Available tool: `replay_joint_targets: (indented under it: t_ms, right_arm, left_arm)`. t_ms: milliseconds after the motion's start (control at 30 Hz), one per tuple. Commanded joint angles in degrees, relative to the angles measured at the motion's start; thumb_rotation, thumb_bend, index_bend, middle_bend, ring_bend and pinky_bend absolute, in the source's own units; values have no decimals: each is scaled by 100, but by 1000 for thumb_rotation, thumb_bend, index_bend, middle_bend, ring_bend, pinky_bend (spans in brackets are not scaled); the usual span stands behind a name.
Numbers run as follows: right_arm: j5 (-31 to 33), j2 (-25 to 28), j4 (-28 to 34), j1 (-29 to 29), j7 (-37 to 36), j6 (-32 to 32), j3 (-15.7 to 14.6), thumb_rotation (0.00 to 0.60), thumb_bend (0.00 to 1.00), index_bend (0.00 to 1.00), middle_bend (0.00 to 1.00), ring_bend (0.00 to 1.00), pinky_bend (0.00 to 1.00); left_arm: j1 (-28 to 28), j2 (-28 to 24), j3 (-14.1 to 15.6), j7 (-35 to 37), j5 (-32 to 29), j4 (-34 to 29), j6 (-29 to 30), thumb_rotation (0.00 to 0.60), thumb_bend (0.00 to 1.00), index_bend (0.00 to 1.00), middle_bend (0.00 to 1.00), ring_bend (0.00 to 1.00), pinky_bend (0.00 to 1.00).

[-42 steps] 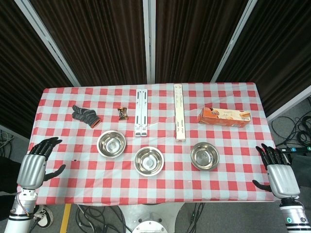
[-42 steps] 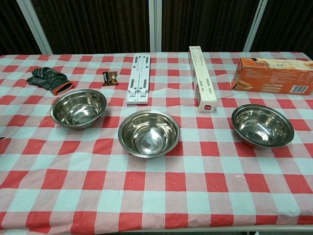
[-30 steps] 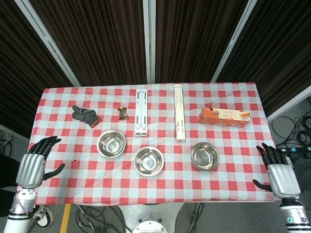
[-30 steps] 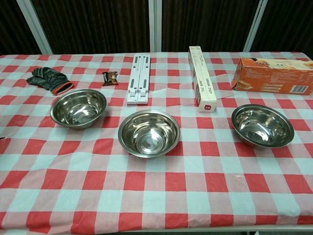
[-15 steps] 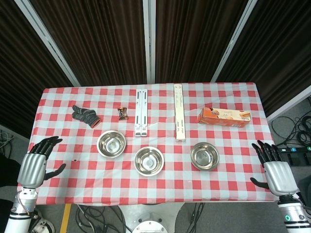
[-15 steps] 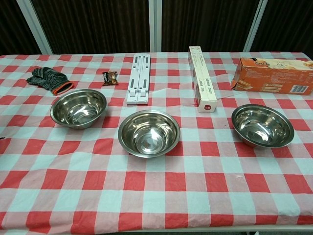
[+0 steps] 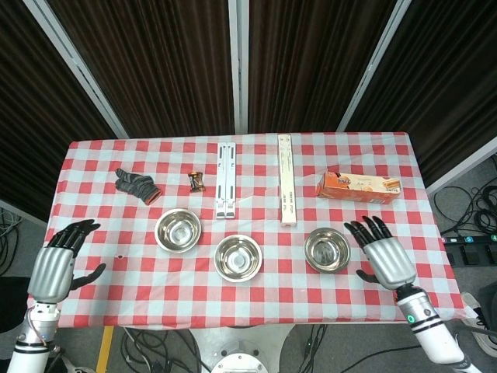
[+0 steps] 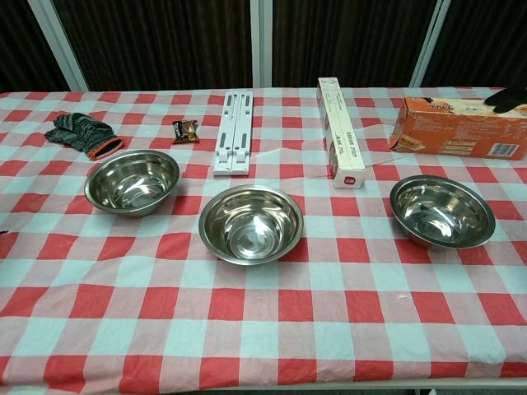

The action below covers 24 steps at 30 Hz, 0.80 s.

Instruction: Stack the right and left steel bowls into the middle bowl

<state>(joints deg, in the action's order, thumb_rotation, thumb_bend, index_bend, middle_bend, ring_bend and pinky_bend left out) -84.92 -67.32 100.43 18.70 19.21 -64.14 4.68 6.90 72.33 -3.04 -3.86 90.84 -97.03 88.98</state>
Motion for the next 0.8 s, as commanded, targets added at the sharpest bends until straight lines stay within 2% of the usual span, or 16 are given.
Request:
replay_joint_targets:
  t_ms: [33,267,433,800]
  right_arm:
    - [363,-370,-112,301,418,390,69,600,80,119,130,32,82]
    - [717,-747,-76,292,958,393,-135,600,82,126,139,44,97]
    - [934,-925,-223,293,1076,454,-261,600,89,142,159,64,118]
    - [1122,-1543,-918,590,977,711,-211,600,104,220,218,126,186]
  left_arm:
    - [-4,-9,40,24,5,32,-39,600,209,262,288,216,284]
    - [-43,-19,38,217,-50,139,-10,600,209,262,288,216,284]
    - [-41,9,38,308,-47,220,-12,600,209,262,288,216,284]
    - [-50,19,33,408,-67,314,-9,600,209,262,288,216,284]
